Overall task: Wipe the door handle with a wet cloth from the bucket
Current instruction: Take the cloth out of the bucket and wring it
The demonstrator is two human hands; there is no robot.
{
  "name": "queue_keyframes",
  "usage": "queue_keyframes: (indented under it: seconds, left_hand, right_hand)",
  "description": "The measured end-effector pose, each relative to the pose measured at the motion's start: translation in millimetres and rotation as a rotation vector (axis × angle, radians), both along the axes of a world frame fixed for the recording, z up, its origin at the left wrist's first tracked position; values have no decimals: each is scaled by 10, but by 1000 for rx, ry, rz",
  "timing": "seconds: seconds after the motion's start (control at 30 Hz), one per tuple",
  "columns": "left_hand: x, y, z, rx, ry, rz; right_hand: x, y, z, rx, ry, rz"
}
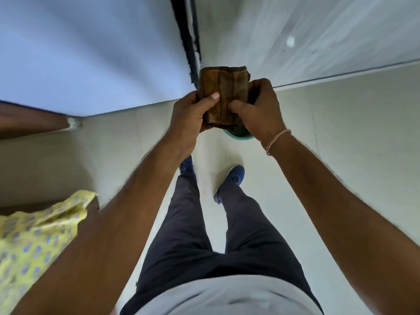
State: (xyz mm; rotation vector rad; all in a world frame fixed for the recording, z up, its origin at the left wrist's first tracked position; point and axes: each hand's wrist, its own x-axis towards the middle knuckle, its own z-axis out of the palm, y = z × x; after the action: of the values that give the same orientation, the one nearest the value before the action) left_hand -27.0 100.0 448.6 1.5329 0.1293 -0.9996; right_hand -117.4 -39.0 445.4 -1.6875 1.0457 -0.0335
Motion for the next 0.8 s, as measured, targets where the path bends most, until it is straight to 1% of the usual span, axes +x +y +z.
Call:
queue_keyframes:
  seconds: [0.1,0.2,0.27,0.33,0.4,0.53,0.63,0.7,0.8]
  left_hand:
    - [-93,320,325,17,-73,78]
    - [-115,707,621,42,-154,139]
    - [-106,1018,816,49,-189,188]
    - [-80,1346,993,46,-198,237]
    - [-59,1661,1126,51,-187,269]
    - [42,2390,1251,97,-229,291]
    - [201,3046,1316,111,-259,351]
    - [342,3448,1349,110,-279,385]
    - [593,4077,1420,122,-300,499]
  right_hand:
    - [-15,260,239,-150,-28,115]
    - [35,597,452,-345,-123,238]
    - [127,902,624,-398,-208,329]
    - [248,1256,803,-316,-251,382]
    - [368,1601,954,-182,-254,408]
    - [605,2352,1201,25,-249,431]
    - [828,3013,1270,-15,-244,485]
    - [1020,3406,1310,-32,-257,473]
    - [1337,3954,1449,24,-276,442]
